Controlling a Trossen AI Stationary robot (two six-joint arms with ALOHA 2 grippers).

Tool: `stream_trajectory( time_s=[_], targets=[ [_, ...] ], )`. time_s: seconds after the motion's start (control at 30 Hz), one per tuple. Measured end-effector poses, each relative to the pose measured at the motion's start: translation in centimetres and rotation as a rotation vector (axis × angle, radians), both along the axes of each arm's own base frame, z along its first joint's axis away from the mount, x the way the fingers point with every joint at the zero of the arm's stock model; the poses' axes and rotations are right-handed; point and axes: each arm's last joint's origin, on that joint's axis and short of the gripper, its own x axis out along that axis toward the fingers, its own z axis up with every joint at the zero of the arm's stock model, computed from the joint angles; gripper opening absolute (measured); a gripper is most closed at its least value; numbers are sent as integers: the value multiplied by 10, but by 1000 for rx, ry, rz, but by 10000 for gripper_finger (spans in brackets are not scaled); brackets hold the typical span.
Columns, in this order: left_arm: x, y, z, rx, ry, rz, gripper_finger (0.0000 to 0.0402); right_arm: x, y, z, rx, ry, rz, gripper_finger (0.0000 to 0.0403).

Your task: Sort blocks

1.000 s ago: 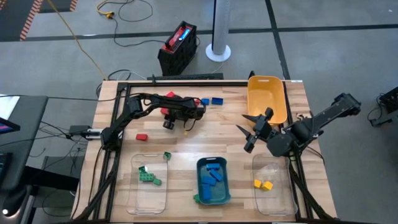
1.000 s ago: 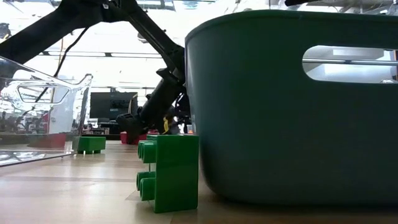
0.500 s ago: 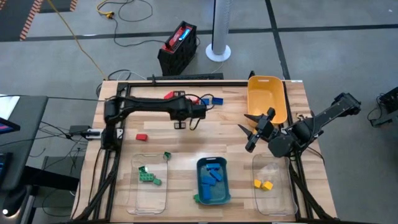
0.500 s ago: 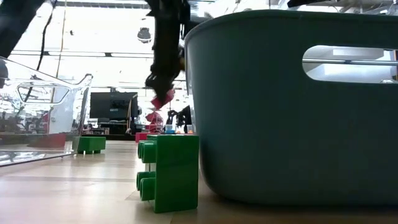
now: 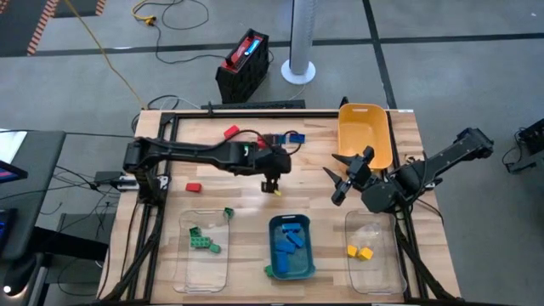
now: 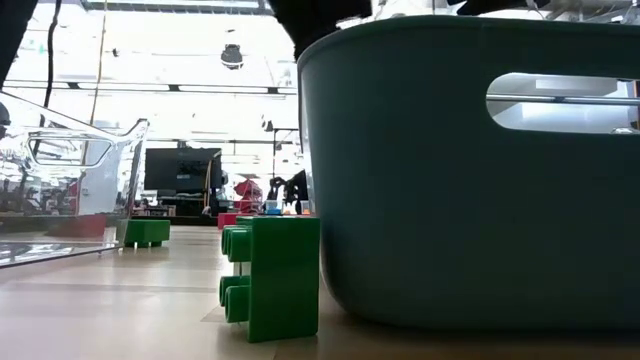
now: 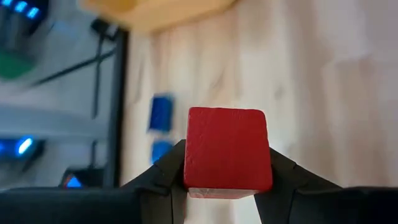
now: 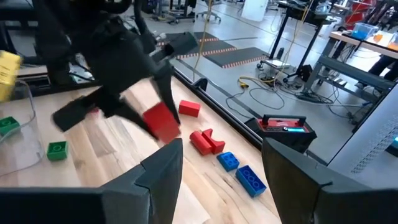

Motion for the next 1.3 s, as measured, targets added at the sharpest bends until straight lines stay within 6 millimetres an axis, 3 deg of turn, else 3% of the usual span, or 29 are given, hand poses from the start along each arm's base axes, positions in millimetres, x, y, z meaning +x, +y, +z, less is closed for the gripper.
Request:
stream_trajectory(
  time_s=[0.2, 0.33, 0.43, 0.63, 0.93, 1.13, 1.3],
  targets=[
    [12, -1, -24, 6, -190, -149, 125, -1, 2, 0, 1, -1, 8, 230],
    [16, 8, -38, 78, -354, -173, 125, -6, 8, 1, -47, -12, -10, 230],
    [17, 16, -42, 24, -437, -226, 125, -15, 11, 4, -74, -40, -30, 230],
    [20, 19, -32, -88, -567, -322, 144, -18, 13, -8, -90, 68, 16, 230],
    [22, 13, -17, -237, -725, -513, 134, -5, 22, -24, -159, 207, 76, 230],
    [21, 12, -10, -217, -772, -574, 137, 13, 26, -31, -109, 268, 182, 230],
    [21, 9, -9, -202, -778, -597, 138, 25, 15, -38, -133, 309, 118, 230]
  ],
)
